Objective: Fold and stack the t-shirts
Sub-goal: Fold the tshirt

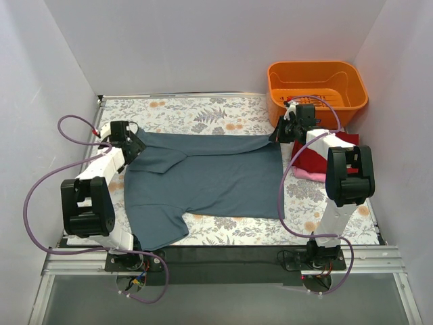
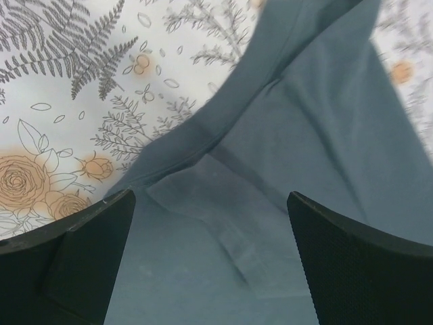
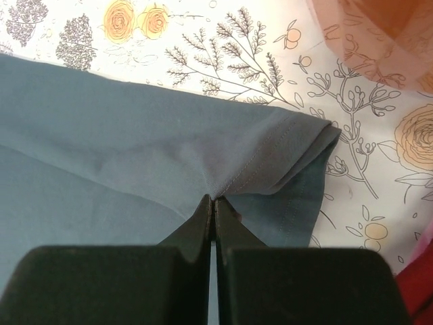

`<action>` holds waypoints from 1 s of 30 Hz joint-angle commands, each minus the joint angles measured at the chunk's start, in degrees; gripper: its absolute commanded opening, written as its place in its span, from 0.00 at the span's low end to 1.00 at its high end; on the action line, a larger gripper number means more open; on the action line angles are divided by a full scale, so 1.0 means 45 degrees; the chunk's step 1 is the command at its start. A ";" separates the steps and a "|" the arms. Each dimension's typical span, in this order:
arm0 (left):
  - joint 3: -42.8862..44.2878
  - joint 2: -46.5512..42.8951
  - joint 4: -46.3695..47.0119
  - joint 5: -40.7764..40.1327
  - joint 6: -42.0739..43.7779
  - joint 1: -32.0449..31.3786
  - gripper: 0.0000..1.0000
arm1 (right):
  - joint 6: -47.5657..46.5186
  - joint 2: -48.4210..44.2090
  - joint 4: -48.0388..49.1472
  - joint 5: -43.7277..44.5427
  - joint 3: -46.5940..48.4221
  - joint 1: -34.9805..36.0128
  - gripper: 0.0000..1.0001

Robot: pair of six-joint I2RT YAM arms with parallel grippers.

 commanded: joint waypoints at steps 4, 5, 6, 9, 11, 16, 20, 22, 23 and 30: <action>-0.0705 0.0534 0.1934 0.0440 0.1481 0.0114 0.89 | -0.0247 -0.0585 0.0145 -0.0523 -0.0183 0.0083 0.01; -0.0705 0.0652 0.2091 0.0538 0.1580 0.0114 0.89 | -0.0267 -0.0546 0.0145 -0.0524 -0.0184 0.0064 0.01; -0.0666 0.0750 0.2112 0.0674 0.1678 0.0114 0.89 | -0.0267 -0.0546 0.0145 -0.0562 -0.0203 0.0063 0.01; -0.0549 0.0946 0.2170 0.0870 0.1874 0.0094 0.87 | -0.0267 -0.0507 0.0145 -0.0601 -0.0242 0.0083 0.01; -0.0549 0.1005 0.2190 0.1047 0.2010 0.0114 0.79 | -0.0267 -0.0449 0.0165 -0.0641 -0.0223 0.0064 0.01; -0.0568 0.0674 0.1917 0.1592 0.1894 0.0114 0.59 | -0.0267 -0.0429 0.0145 -0.0660 -0.0184 0.0083 0.01; -0.0510 0.0283 0.1234 0.1749 0.1718 0.0114 0.49 | -0.0248 -0.0409 0.0165 -0.0660 -0.0222 0.0083 0.01; -0.0529 0.0088 0.0980 0.1866 0.1621 0.0094 0.47 | -0.0247 -0.0409 0.0165 -0.0660 -0.0242 0.0083 0.01; -0.0568 0.0010 0.0960 0.1983 0.1601 0.0094 0.46 | -0.0228 -0.0428 0.0184 -0.0680 -0.0242 0.0064 0.01; -0.0724 0.0204 0.0784 0.2158 0.1542 0.0075 0.37 | -0.0208 -0.0448 0.0165 -0.0680 -0.0281 0.0063 0.01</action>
